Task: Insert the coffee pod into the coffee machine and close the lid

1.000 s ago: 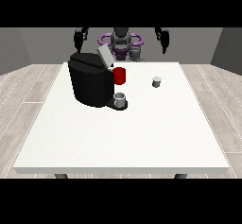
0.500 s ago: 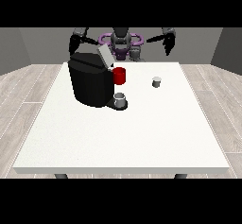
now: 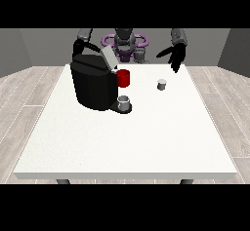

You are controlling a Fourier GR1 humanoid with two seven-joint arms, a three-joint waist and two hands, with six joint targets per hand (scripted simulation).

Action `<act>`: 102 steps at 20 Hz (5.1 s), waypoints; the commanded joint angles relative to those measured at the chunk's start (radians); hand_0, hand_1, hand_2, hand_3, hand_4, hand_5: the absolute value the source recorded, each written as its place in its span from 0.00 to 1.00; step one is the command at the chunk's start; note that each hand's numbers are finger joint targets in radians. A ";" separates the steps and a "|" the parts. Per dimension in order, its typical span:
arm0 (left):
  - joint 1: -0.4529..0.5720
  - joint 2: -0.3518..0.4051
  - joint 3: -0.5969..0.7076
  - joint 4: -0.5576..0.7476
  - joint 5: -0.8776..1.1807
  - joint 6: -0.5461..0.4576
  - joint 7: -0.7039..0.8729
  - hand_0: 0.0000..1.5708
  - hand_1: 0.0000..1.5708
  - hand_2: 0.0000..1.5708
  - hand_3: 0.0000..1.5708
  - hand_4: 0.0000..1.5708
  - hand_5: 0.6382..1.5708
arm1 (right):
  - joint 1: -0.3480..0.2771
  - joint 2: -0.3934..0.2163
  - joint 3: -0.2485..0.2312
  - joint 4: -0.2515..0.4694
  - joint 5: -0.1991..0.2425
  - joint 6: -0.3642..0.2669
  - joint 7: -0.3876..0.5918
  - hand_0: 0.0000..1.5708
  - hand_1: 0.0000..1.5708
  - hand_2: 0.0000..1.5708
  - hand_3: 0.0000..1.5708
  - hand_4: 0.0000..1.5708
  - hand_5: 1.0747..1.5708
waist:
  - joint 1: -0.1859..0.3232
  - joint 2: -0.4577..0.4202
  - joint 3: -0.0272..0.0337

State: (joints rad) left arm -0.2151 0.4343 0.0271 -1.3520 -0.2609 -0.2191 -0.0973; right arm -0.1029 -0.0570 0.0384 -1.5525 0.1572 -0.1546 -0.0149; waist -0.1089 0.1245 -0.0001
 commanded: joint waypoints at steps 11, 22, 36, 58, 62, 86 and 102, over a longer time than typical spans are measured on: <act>-0.163 0.023 -0.033 0.332 -0.214 0.037 -0.037 0.00 0.00 0.00 0.00 0.00 1.00 | -0.064 0.045 0.019 0.060 -0.027 0.016 0.038 0.00 0.00 0.00 0.00 0.00 1.00 | -0.043 0.077 -0.0001; -0.297 -0.015 -0.075 0.449 -0.402 0.228 -0.152 0.68 0.68 0.70 0.58 0.29 1.00 | -0.166 0.022 -0.017 0.192 0.007 0.003 0.010 0.00 0.00 0.00 0.00 0.00 1.00 | -0.017 0.120 0.0000; -0.324 -0.018 -0.175 0.627 -0.618 0.165 -0.102 0.46 0.46 0.61 0.54 0.25 1.00 | -0.142 0.028 -0.032 0.268 -0.034 0.022 -0.018 0.00 0.00 0.00 0.00 0.00 1.00 | -0.034 0.042 -0.0001; -0.539 -0.088 -0.078 0.563 -0.524 -0.097 -0.131 0.89 0.89 0.89 0.85 0.34 1.00 | -0.123 -0.005 -0.058 0.431 0.011 -0.008 -0.074 0.00 0.00 0.00 0.00 0.00 1.00 | 0.000 -0.072 0.0005; -0.565 -0.113 -0.063 0.553 -0.529 -0.125 -0.080 0.89 0.89 0.89 0.85 0.34 1.00 | -0.152 0.042 -0.037 0.411 0.040 -0.066 -0.026 0.00 0.00 0.00 0.00 0.00 1.00 | 0.002 -0.076 0.0003; -0.983 0.031 0.125 0.653 -0.465 -0.208 0.048 0.78 0.78 0.82 0.78 0.30 1.00 | -0.280 0.024 -0.021 0.244 0.033 -0.028 0.016 0.00 0.00 0.00 0.00 0.12 1.00 | -0.222 0.107 0.0001; -1.001 -0.013 0.109 0.690 -0.478 -0.195 0.025 0.80 0.80 0.82 0.77 0.27 1.00 | -0.325 -0.019 -0.082 0.285 0.014 -0.027 0.002 0.00 0.00 0.00 0.00 0.10 1.00 | -0.194 0.164 0.0002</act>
State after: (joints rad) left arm -1.2268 0.4213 0.1274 -0.6824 -0.7369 -0.4387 -0.0590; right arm -0.4460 -0.0872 -0.0625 -1.2493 0.1553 -0.1717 -0.0130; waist -0.2868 0.2796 0.0003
